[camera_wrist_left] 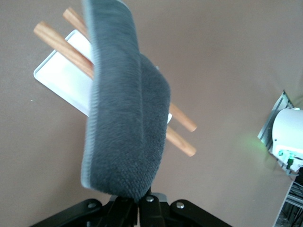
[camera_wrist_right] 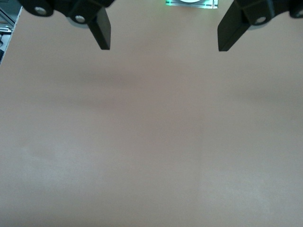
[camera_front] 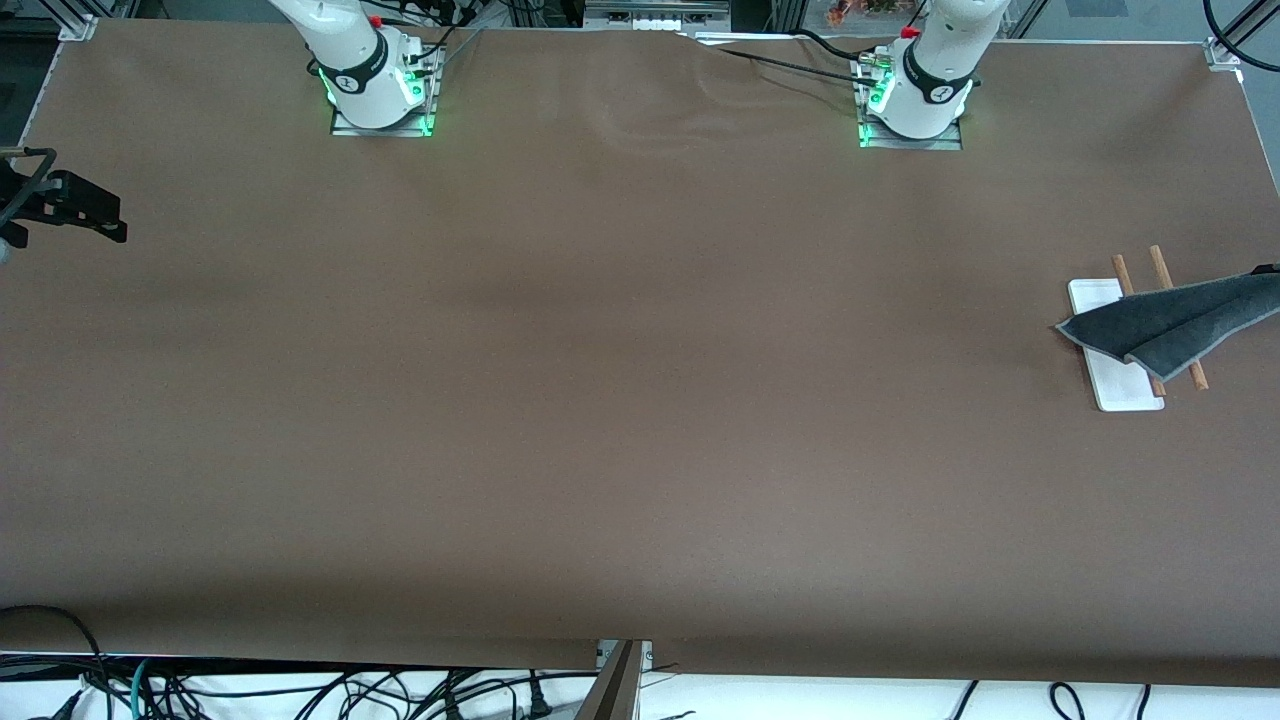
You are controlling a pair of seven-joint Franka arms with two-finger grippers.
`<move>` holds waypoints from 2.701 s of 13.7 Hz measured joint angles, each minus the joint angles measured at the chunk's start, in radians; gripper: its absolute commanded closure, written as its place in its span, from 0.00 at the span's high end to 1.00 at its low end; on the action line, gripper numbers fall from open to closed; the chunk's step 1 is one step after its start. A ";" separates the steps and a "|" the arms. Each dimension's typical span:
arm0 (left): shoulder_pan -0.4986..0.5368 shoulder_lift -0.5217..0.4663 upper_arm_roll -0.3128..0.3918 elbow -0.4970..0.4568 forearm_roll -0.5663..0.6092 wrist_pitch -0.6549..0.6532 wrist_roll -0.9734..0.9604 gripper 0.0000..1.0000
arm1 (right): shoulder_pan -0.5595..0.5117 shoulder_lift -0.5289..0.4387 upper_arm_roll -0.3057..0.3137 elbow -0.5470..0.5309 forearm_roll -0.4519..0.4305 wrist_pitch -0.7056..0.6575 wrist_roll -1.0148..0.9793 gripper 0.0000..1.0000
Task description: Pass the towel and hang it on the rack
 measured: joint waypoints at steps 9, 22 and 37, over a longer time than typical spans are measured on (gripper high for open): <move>0.025 0.044 0.040 0.008 0.013 0.061 0.059 1.00 | 0.003 0.000 0.003 0.000 0.012 0.000 -0.001 1.00; -0.099 -0.067 -0.073 0.124 0.013 -0.066 -0.506 1.00 | 0.003 0.000 0.002 0.000 0.014 0.000 -0.001 1.00; -0.190 -0.201 -0.418 0.110 0.014 -0.210 -1.189 1.00 | 0.002 0.000 0.001 0.000 0.014 0.001 -0.001 1.00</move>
